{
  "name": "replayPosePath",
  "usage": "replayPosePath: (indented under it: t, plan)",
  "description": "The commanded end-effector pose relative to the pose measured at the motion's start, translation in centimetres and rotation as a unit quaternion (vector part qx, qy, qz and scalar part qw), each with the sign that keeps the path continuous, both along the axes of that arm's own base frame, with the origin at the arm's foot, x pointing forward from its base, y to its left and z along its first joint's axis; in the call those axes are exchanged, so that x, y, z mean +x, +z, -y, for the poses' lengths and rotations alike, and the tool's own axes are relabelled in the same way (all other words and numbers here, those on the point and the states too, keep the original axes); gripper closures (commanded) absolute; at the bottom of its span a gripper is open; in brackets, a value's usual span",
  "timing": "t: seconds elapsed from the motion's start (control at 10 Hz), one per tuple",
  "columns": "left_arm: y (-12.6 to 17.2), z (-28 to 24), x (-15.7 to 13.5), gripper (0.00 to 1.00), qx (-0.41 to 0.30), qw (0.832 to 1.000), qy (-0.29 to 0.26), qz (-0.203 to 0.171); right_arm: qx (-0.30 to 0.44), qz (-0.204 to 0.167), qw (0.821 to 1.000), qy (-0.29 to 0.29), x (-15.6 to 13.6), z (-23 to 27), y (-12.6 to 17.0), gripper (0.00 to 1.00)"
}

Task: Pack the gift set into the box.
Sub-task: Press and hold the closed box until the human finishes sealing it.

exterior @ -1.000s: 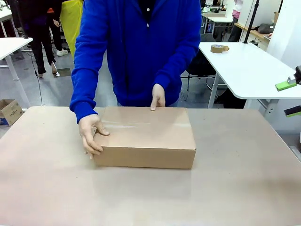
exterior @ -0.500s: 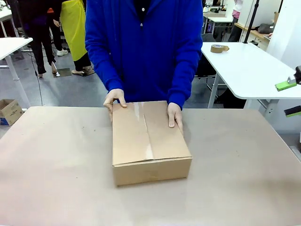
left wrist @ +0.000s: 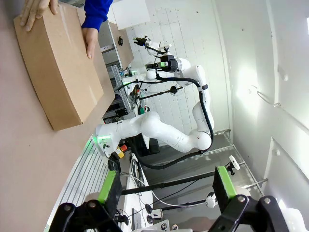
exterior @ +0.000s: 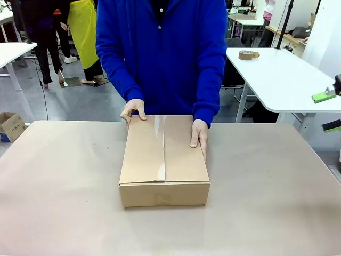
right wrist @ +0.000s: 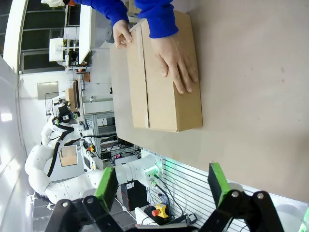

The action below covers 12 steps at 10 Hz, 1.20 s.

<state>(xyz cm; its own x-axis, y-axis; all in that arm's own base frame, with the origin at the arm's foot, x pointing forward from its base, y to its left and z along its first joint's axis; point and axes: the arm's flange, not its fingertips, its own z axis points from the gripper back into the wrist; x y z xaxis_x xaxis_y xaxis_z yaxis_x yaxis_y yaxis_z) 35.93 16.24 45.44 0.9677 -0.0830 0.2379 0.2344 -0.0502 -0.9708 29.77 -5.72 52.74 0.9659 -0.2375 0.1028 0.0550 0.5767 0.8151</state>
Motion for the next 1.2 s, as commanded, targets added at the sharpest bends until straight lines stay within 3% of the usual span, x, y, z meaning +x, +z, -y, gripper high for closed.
replayPosePath:
  t: [0.0, 0.1, 0.2, 0.3, 0.4, 0.5, 0.6, 0.7, 0.8, 1.0, 1.1]
  plan:
    - [-0.1, 0.2, -0.2, 0.00, 0.001, 1.000, 0.000, 0.011, 0.011, 0.015, 1.000, 0.005, 0.1, 0.1, -0.1, 0.00]
    - [0.0, 0.0, 0.0, 0.00, 0.000, 1.000, 0.000, 0.000, 0.000, 0.000, 1.000, 0.000, 0.0, 0.0, 0.0, 0.00]
    - [0.7, 4.1, 0.7, 0.00, 0.014, 0.986, -0.144, 0.086, -0.029, 0.053, 0.994, 0.088, 3.3, -3.8, 0.0, 0.00]
    - [0.2, 9.9, 3.3, 0.00, 0.051, 0.966, -0.187, 0.173, -0.022, 0.164, 0.958, 0.233, 6.7, -10.4, -1.0, 0.00]
    - [-0.8, 15.0, 5.3, 0.00, 0.043, 0.940, -0.246, 0.232, -0.003, 0.228, 0.916, 0.330, 8.3, -15.5, -2.7, 0.00]
    - [-2.4, 18.9, 7.3, 0.00, 0.099, 0.922, -0.244, 0.282, 0.054, 0.283, 0.872, 0.397, 8.9, -18.9, -4.4, 0.00]
    - [-3.7, 21.2, 8.4, 0.00, 0.119, 0.914, -0.241, 0.304, 0.082, 0.344, 0.834, 0.424, 8.7, -21.1, -6.1, 0.00]
    - [-3.8, 20.8, 8.8, 0.00, 0.090, 0.923, -0.222, 0.300, 0.062, 0.370, 0.819, 0.434, 7.6, -21.1, -6.9, 0.00]
    - [-1.5, 22.6, 7.0, 0.00, 0.104, 0.930, -0.251, 0.246, -0.033, 0.194, 0.934, 0.299, 6.0, -22.0, -4.4, 0.00]
    - [-1.5, 22.6, 7.0, 0.00, 0.104, 0.930, -0.251, 0.246, -0.033, 0.194, 0.934, 0.299, 6.0, -22.0, -4.4, 0.00]
    - [-3.2, 23.9, 8.3, 0.00, 0.111, 0.922, -0.252, 0.271, -0.027, 0.234, 0.912, 0.335, 6.8, -23.1, -6.0, 0.00]
